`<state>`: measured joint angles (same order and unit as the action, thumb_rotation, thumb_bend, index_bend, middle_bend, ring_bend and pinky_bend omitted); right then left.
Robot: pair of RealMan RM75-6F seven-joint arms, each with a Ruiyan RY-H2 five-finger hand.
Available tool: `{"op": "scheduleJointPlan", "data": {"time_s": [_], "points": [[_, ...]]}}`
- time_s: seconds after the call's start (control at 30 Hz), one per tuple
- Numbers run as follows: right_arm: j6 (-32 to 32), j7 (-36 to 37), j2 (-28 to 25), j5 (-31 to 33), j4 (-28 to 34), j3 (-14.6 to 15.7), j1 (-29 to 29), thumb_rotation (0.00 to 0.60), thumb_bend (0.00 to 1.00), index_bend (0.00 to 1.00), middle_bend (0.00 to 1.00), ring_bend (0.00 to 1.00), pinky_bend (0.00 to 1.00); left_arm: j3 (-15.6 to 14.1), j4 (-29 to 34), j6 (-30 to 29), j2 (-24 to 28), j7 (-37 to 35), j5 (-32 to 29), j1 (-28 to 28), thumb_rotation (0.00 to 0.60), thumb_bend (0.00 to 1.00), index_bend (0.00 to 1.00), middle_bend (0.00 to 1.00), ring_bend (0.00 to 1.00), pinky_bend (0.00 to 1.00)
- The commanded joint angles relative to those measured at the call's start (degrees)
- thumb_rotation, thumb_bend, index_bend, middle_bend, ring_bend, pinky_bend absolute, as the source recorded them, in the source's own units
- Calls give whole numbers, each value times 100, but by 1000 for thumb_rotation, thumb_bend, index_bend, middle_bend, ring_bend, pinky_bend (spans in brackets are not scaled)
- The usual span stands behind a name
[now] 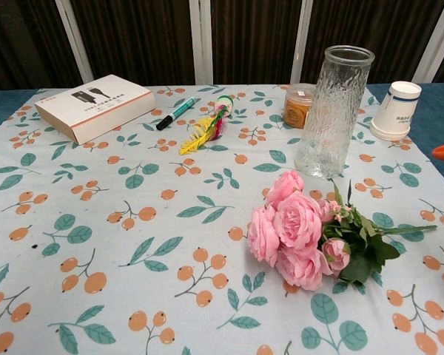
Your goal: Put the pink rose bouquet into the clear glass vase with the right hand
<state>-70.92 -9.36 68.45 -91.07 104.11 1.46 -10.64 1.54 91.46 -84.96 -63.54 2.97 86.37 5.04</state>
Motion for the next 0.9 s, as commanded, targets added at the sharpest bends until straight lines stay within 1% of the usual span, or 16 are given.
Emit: {"op": "scheduleJointPlan", "data": {"time_s": [0.03,0.2,0.47,0.77,0.9], "points": [[292,-159,319,92,50,-32,-201,600,288,0,69,64,56,-11,1,28,12,-28,-2,4,600,0,0,0,0,0],[562,-360,887,338,-81,-192,-424,600,287,0,72,67,61,-26,10,82,39,-94,-10,15,600,0,0,0,0,0],[855,-544,1478,744,-245,-387,-701,600,287,0,77,89,61,-52,12,191,75,-178,-19,49,600,0,0,0,0,0],[1093,-592,2091,1052,-616,-621,-1047,600,287,0,122,151,105,-53,32,268,108,-277,-59,74,600,0,0,0,0,0],[1199,-605,2334,1233,-854,-684,-1174,600,288,21,185,219,127,-59,48,307,121,-315,-76,83,600,0,0,0,0,0]]}}
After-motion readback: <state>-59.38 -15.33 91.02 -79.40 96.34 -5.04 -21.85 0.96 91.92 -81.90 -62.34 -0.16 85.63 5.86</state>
